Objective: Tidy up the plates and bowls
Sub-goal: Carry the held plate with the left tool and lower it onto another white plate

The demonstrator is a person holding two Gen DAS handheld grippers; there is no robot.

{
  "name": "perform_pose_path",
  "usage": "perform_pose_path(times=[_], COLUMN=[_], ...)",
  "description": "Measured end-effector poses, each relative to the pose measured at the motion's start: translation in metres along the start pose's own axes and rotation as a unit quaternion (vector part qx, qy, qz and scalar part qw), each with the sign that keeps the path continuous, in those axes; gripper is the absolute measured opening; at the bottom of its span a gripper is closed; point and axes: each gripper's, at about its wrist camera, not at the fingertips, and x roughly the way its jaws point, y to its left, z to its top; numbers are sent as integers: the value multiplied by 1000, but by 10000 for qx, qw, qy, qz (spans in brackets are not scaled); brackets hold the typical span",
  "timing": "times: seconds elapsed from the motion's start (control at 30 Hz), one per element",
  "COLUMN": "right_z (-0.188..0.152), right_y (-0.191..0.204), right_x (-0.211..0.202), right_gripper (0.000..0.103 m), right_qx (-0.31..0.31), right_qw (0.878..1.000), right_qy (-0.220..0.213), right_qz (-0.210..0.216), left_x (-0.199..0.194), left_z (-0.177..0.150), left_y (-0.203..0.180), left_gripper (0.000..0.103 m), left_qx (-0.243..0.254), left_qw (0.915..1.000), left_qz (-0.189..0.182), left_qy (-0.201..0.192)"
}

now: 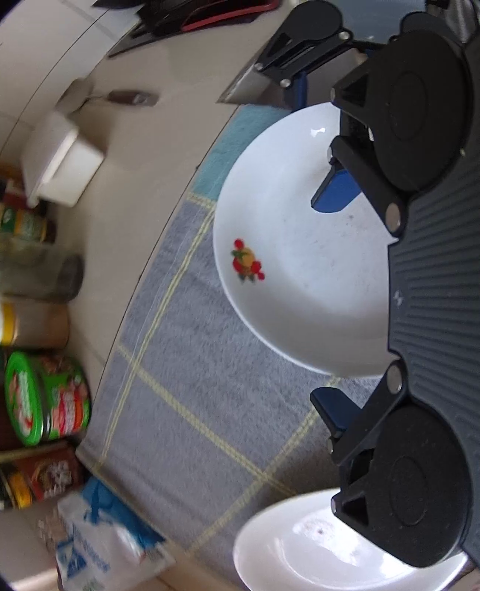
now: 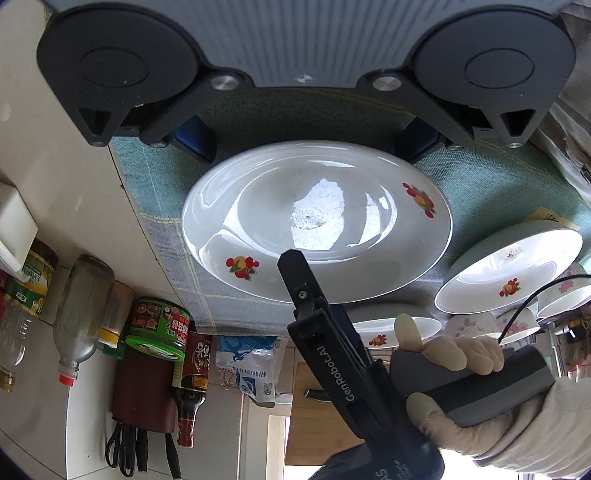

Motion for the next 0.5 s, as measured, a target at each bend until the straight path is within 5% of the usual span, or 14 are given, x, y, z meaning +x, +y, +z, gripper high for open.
perform_pose_path(times=[0.13, 0.5], right_z=[1, 6], right_y=[1, 1], right_x=[0, 3], right_gripper=[103, 103], right_qx=[17, -65], right_qw=[10000, 9998], right_qy=[46, 162], right_qz=[-12, 109], left_x=[6, 12], left_z=[6, 18], left_y=[-2, 0], left_gripper=[89, 89], left_qx=[277, 448], left_qw=[9992, 9969], left_qz=[-173, -429], left_qy=[245, 489])
